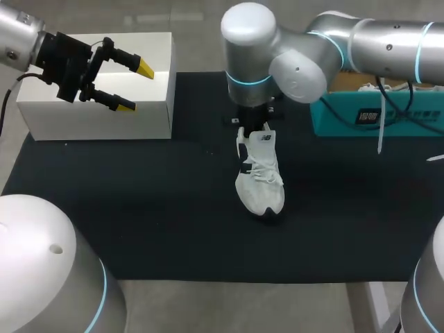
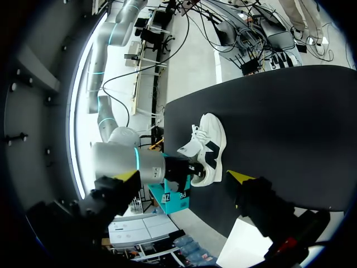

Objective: Take the shoe out of the shoebox, open the shoe tongue, remove and reinsert the insole, then place the shoe into the shoebox

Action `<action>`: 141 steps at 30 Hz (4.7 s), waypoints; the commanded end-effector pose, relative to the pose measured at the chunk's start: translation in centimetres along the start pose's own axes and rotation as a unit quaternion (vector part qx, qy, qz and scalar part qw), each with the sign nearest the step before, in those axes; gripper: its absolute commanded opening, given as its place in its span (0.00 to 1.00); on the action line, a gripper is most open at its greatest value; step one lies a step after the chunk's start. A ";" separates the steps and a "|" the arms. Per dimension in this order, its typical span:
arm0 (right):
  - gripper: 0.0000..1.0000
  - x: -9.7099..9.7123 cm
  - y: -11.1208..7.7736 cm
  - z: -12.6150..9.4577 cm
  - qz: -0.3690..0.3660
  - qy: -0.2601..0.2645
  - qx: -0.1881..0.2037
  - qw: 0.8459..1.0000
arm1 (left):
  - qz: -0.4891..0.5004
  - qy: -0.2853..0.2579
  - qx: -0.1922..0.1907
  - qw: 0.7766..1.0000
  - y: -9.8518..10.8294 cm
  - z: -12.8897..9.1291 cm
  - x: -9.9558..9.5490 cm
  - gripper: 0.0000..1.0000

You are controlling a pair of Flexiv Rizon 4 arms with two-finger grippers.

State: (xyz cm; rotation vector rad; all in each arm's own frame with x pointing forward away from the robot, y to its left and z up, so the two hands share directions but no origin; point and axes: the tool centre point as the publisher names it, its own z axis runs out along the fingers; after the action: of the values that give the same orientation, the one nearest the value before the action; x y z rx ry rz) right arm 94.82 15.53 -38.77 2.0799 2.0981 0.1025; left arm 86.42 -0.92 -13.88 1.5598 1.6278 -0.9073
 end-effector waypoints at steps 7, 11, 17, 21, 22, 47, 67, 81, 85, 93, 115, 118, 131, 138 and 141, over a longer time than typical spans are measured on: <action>0.00 -0.2 -0.5 3.2 0.006 0.011 0.035 0.999 | 0.000 0.003 0.001 1.000 0.1 0.0 -0.1 1.00; 0.00 -0.2 -0.5 2.6 0.005 0.010 0.037 0.999 | 0.000 0.003 0.001 1.000 0.1 0.0 -0.1 1.00; 0.00 -0.6 -0.7 -0.1 0.026 0.046 0.049 0.997 | 0.000 0.003 0.001 1.000 0.1 0.0 -0.1 1.00; 0.00 -0.6 -0.8 -0.9 0.021 0.051 0.083 0.995 | 0.000 0.003 0.001 1.000 0.1 0.0 -0.1 1.00; 0.00 -0.6 -0.9 -1.0 0.022 0.049 0.088 0.995 | 0.000 0.003 0.001 1.000 0.1 0.0 -0.1 1.00; 0.00 -1.1 0.0 -1.9 -0.035 0.069 0.188 0.979 | 0.000 0.003 0.001 1.000 0.1 0.0 -0.1 1.00; 0.00 -0.8 -0.9 -2.4 -0.012 0.038 0.223 0.974 | 0.000 0.003 0.001 1.000 0.1 0.0 -0.1 1.00; 0.72 -0.7 -1.9 -2.6 -0.013 0.036 0.234 0.972 | 0.000 0.003 0.001 1.000 0.1 0.0 -0.1 1.00; 0.91 -0.7 -2.1 -2.6 -0.014 0.037 0.238 0.970 | 0.000 0.003 0.001 1.000 0.1 0.0 -0.1 1.00; 1.00 -0.6 -2.2 -2.9 -0.019 0.035 0.244 0.969 | 0.000 0.003 0.001 1.000 0.1 0.0 -0.1 1.00; 1.00 -0.2 -3.7 -4.5 -0.011 0.031 0.239 0.970 | 0.000 0.003 0.001 1.000 0.1 0.0 -0.1 1.00; 1.00 -0.2 -4.0 -4.8 -0.012 0.027 0.239 0.970 | 0.000 0.003 0.001 1.000 0.1 0.0 -0.1 1.00; 1.00 0.1 -5.9 -5.7 -0.002 0.023 0.243 0.970 | 0.000 0.003 0.001 1.000 0.1 0.0 -0.1 1.00; 1.00 0.2 -7.2 -7.3 0.010 0.005 0.240 0.971 | 0.000 0.003 0.001 1.000 0.1 0.0 -0.1 1.00; 0.75 0.2 -7.5 -8.0 0.012 0.002 0.234 0.972 | 0.000 0.003 0.001 1.000 0.1 0.0 -0.1 1.00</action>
State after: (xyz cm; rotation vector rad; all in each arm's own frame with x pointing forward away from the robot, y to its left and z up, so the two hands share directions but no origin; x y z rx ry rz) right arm 86.75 16.46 -33.20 2.3590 2.2798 -0.4556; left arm 86.41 -0.92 -13.89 1.5597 1.6278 -0.9072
